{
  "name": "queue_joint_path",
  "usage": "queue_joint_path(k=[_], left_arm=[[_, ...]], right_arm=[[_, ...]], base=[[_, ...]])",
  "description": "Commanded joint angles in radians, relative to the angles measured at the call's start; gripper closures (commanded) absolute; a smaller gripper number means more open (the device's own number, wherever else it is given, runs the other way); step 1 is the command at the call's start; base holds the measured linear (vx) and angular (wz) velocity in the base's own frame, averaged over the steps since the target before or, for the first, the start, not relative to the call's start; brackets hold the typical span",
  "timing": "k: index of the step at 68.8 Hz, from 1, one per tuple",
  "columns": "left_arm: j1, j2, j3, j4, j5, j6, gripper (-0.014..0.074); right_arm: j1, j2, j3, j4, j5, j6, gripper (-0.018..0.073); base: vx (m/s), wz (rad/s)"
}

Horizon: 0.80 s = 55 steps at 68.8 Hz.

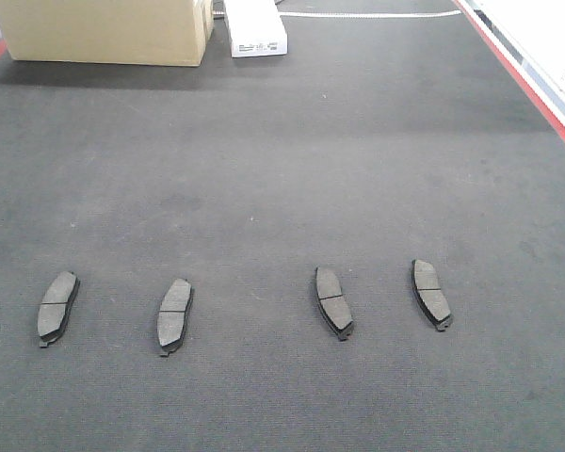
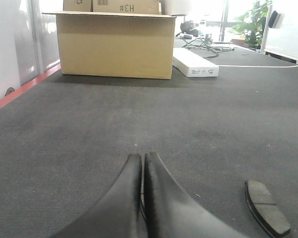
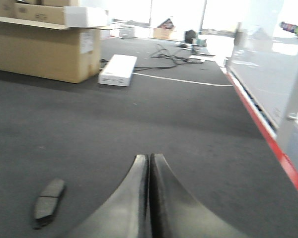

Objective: Move and align brake pads A on conveyor

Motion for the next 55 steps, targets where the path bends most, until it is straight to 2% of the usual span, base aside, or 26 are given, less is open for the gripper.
queue_joint_path(k=[1,20,28,55], left_arm=[[-0.002,-0.015,0.024,-0.010,-0.076,0.003,0.0603],[-0.002,-0.015,0.024,-0.010,-0.076,0.003,0.0603],[-0.002,-0.015,0.024,-0.010,-0.076,0.003,0.0603],[-0.002,-0.015,0.024,-0.010,-0.076,0.003,0.0603]], right_arm=[[-0.046,-0.002,0.044,0.004,-0.154,-0.014,0.0569],[-0.052,-0.011,0.361,0.012,-0.550,0.007,0.0569],[-0.052,-0.011,0.357,0.016,-0.520,0.037,0.0569],[-0.052,-0.011,0.356,0.016,-0.523,0.036,0.0569]], base=[[0.00,0.00],[0.00,0.00],[0.00,0.00],[0.00,0.00]])
